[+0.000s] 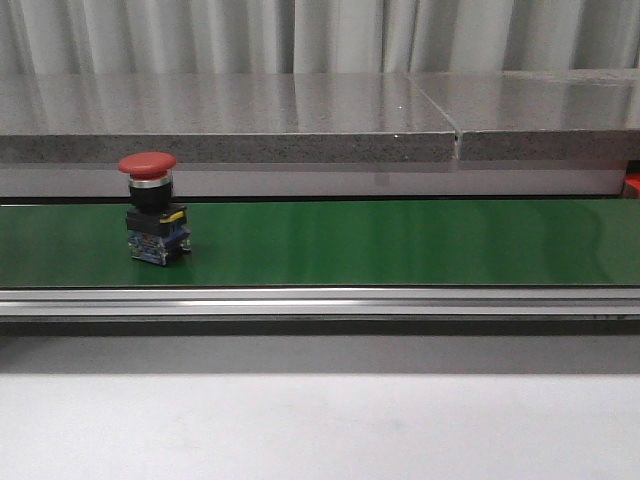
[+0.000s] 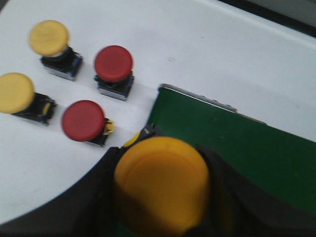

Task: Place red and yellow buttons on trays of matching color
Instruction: 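Set the yellow button on the green belt and open the left gripper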

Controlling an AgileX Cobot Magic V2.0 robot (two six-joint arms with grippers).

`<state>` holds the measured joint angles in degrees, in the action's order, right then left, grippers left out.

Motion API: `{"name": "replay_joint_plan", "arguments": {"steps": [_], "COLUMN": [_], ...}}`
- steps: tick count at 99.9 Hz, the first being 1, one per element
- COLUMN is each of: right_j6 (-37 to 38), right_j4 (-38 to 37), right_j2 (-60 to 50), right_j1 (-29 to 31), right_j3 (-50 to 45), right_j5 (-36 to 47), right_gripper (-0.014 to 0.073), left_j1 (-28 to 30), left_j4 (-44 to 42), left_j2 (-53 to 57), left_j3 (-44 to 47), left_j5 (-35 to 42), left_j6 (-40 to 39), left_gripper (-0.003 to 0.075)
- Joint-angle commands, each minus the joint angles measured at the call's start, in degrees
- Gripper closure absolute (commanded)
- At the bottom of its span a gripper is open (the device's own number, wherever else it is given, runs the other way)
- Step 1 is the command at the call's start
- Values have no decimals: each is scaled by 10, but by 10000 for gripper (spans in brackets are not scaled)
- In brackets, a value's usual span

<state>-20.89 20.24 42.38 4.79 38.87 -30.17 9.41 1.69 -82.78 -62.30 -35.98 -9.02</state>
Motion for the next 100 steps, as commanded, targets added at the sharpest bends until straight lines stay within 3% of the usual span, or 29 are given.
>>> {"name": "replay_joint_plan", "arguments": {"steps": [1,17,49,59,73,81,100], "right_j6": [-4,-4,-4,-4,-4,-4,-4], "right_j4": [8,8,8,8,8,8,8], "right_j2": [-3,-3,-3,-3,-3,-3,-3], "right_j1": [-2,-2,-2,-2,-2,-2,-2], "right_j3": [14,14,14,14,14,14,14], "right_j5": [35,35,35,35,35,35,35], "right_gripper": [659,659,659,659,659,659,659], "left_j1": [-26,-55,-57,-57,-57,-57,-63], "left_j4": [4,2,1,1,3,3,5], "left_j2": [4,-25,-54,-54,-54,-54,-51], "left_j3": [-16,-16,-16,-16,-16,-16,-20], "left_j5": [23,19,-3,-5,-9,-9,7], "left_j6": [9,11,35,36,39,41,58], "left_gripper": [739,739,722,603,281,153,134]}}
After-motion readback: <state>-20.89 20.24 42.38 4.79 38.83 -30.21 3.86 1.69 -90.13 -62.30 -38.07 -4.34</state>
